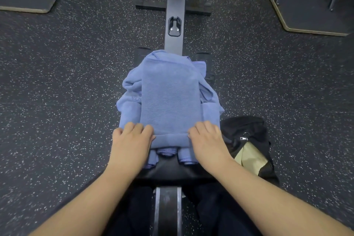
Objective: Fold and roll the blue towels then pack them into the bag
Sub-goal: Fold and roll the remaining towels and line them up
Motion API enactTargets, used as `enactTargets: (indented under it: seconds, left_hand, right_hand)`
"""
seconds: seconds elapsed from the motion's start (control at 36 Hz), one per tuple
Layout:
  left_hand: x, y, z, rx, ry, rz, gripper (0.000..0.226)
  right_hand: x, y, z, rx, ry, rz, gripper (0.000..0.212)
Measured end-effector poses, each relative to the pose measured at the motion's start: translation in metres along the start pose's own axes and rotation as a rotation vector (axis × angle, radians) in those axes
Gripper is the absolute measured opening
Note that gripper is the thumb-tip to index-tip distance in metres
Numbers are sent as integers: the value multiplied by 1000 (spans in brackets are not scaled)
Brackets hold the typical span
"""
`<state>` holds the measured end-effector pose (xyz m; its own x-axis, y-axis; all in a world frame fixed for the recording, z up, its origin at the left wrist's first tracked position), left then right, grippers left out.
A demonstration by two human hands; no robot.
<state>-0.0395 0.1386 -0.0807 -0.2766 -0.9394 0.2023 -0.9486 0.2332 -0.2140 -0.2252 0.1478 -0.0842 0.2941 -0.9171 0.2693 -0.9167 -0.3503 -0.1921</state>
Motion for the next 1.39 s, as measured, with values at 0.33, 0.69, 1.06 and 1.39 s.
enactTargets:
  seconds: [0.33, 0.69, 1.06, 1.39]
  left_hand:
    - [-3, 13, -11, -115, 92, 202, 16]
    - [-4, 18, 1, -37, -9, 149, 19]
    - [0, 14, 0, -66, -49, 159, 19]
    - [0, 10, 7, -138, 80, 108, 23]
  right_hand:
    - [1, -13, -9, 254, -106, -119, 31]
    - [0, -15, -3, 142, -124, -91, 27]
    - [0, -8, 2, 157, -76, -102, 29]
    - [4, -4, -4, 180, -41, -84, 25]
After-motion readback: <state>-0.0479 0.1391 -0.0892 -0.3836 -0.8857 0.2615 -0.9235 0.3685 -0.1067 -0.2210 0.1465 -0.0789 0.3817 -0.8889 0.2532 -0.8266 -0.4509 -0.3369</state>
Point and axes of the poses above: each hand's wrist, its own x-axis towards the middle knuckle, its own z-axis out of the palm, y = z × x, the point moved 5 cm from there along x, towards the middle knuckle, and after that the axes turned 14 degrees about x, right-handed, at the moved point
